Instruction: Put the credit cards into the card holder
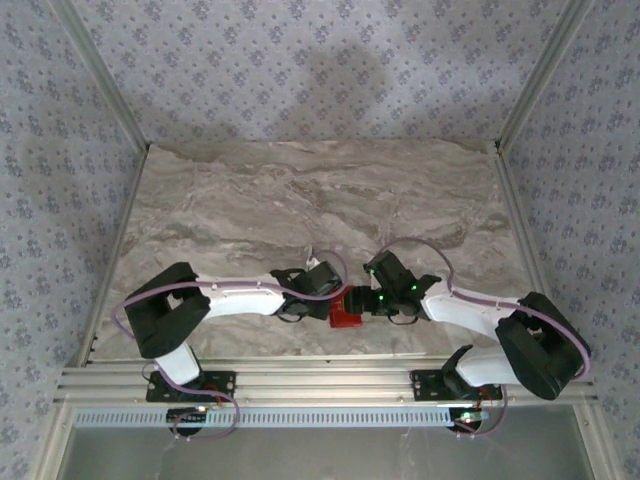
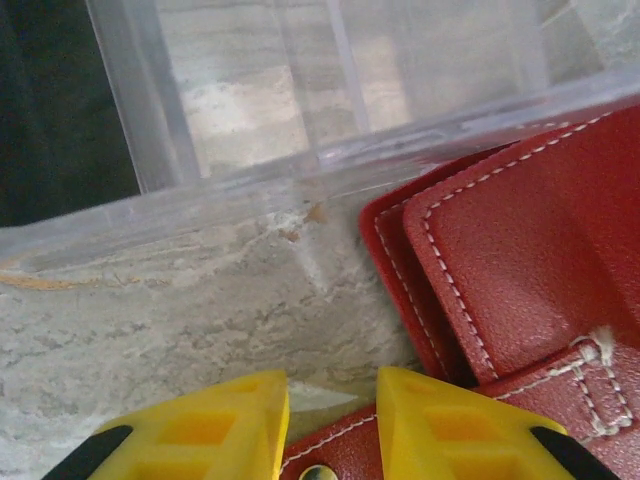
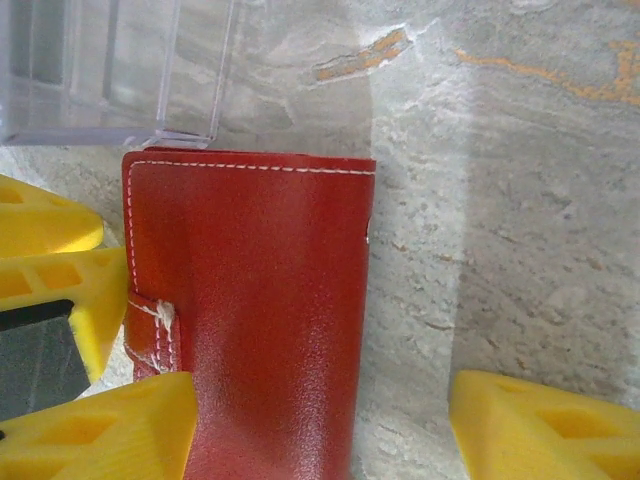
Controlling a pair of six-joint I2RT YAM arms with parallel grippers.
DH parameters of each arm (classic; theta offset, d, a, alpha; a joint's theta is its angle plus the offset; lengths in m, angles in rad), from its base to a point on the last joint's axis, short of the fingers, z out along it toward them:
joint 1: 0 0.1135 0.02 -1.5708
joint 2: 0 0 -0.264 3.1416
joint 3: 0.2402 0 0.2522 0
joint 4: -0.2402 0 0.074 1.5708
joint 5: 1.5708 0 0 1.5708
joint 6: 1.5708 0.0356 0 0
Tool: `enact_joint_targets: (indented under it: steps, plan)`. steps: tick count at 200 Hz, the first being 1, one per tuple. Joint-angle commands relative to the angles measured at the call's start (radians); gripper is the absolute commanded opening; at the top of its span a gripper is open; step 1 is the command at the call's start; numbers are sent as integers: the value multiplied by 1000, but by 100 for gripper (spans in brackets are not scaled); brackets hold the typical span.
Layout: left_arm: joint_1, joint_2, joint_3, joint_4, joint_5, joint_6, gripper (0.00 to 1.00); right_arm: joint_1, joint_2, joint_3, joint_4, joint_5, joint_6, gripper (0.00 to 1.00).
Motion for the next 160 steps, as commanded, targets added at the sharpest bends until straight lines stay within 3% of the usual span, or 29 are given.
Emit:
enact_joint_targets:
  steps: [1,67,119,160]
  plan:
    - [11,52,-56,40,30,-19,29,5,58,-10,91,-86,-14,69]
    - [12,115,-96,118,54,-47,28,31,135,-10,304,-257,34,57]
    - [9,159,-114,167,72,-62,26,39,163,-21,433,-336,86,56]
    - [5,176,-131,195,74,-71,26,17,125,-49,485,-349,123,43]
